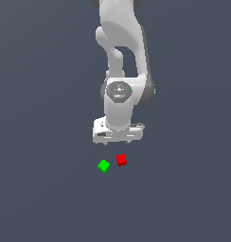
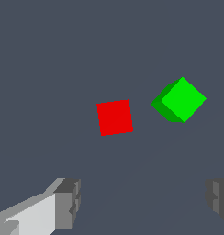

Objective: Stack the red cube on top of the green cube.

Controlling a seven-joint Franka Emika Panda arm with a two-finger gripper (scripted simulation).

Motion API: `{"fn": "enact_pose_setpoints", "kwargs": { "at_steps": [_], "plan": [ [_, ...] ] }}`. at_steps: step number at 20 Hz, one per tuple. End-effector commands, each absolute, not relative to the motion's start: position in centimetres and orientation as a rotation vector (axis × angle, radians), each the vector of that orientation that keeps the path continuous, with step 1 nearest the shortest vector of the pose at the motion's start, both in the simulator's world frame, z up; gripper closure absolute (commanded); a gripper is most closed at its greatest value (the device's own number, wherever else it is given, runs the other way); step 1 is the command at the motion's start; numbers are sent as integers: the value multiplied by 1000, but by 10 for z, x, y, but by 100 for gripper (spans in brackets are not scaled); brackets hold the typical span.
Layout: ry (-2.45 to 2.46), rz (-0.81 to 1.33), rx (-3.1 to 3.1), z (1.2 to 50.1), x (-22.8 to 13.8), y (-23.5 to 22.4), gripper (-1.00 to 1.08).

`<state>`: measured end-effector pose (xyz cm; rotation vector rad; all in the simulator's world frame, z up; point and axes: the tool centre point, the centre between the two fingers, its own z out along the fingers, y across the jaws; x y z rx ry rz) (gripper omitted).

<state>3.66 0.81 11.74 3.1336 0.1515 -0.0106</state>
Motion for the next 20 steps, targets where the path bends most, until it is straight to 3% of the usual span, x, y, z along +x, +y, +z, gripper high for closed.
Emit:
{"fn": "enact_pose_setpoints", "kwargs": {
  "at_steps": [1,10,20],
  "plan": [
    [208,-8,3132,105,48,13,-92],
    [342,-1,3123,75,75,25,-92],
    [366,-1,3120,69,79,28,-92]
  ]
}}
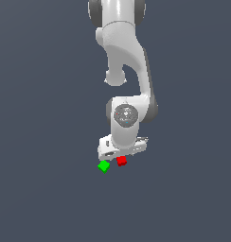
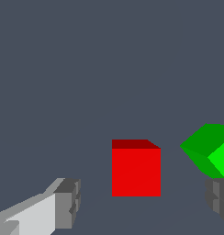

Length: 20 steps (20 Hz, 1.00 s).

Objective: Stack the red cube on top of the green cube.

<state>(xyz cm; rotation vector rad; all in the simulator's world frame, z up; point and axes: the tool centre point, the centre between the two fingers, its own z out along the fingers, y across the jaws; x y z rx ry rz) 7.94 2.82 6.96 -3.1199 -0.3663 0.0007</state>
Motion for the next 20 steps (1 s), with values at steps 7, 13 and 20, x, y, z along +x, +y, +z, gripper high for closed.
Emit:
{"fn": "enact_pose_setpoints", "kwargs": {
  "at_steps": [7,13,20],
  "plan": [
    [-368,0,-3120,39,79,28,-92],
    [-369,0,-3120,20,79,28,-92],
    [-369,0,-3120,20,80,28,108]
  ]
}}
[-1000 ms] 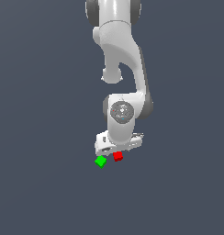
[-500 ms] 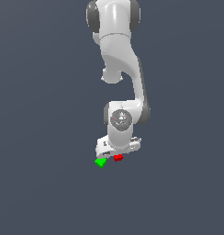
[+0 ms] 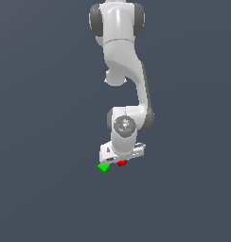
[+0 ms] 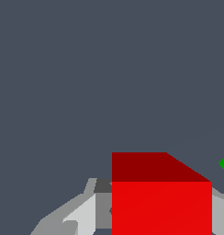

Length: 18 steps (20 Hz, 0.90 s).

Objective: Stack the red cube on top of the green cube.

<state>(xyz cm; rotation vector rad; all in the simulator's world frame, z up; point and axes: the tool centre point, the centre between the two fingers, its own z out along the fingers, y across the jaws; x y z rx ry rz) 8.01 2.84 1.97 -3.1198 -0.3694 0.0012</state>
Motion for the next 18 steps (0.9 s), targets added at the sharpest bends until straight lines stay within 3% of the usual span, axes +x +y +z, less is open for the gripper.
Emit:
{"fn": "enact_pose_setpoints", "kwargs": {
  "at_steps": [1,11,18],
  "plan": [
    [-369,0,-3120,20,80,28,108],
    [-370,1,-3120,25,80,28,108],
    [-370,1,-3120,60,79,28,108]
  ]
}}
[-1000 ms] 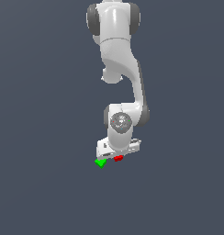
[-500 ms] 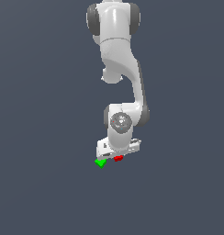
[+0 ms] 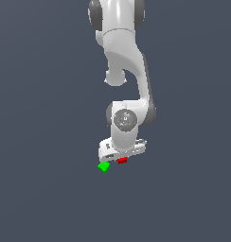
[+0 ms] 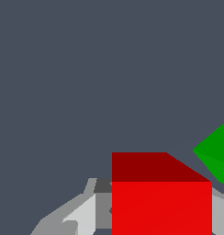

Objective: Stack the red cube on top of the green cube.

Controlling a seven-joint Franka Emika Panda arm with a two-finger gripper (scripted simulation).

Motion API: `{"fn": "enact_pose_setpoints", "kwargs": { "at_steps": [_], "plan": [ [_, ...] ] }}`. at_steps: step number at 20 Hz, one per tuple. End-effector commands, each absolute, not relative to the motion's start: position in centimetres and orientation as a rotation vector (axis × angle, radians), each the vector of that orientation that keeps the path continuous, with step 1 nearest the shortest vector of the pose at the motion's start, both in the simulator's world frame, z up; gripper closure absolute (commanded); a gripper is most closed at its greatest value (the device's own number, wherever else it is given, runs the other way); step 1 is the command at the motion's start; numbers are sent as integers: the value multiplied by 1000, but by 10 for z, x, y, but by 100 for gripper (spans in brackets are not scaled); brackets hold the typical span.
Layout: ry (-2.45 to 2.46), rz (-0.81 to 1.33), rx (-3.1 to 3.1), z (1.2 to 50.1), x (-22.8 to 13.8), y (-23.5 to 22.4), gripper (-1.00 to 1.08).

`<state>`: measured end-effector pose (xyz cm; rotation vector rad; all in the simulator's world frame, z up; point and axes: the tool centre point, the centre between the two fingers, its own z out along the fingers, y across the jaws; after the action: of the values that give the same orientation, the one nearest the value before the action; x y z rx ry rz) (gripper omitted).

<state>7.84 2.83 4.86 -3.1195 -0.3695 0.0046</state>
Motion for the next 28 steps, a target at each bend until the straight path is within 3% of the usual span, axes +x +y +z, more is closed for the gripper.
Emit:
{"fn": "enact_pose_setpoints", "kwargs": {
  "at_steps": [1,13,20,28],
  "plan": [
    [-370,1,-3120,68,79,28,108],
    [-370,0,-3120,120,80,29,108],
    [-370,-2,-3120,113,83,20,108],
    [-370,0,-3120,82,97,-23,108]
  ]
}}
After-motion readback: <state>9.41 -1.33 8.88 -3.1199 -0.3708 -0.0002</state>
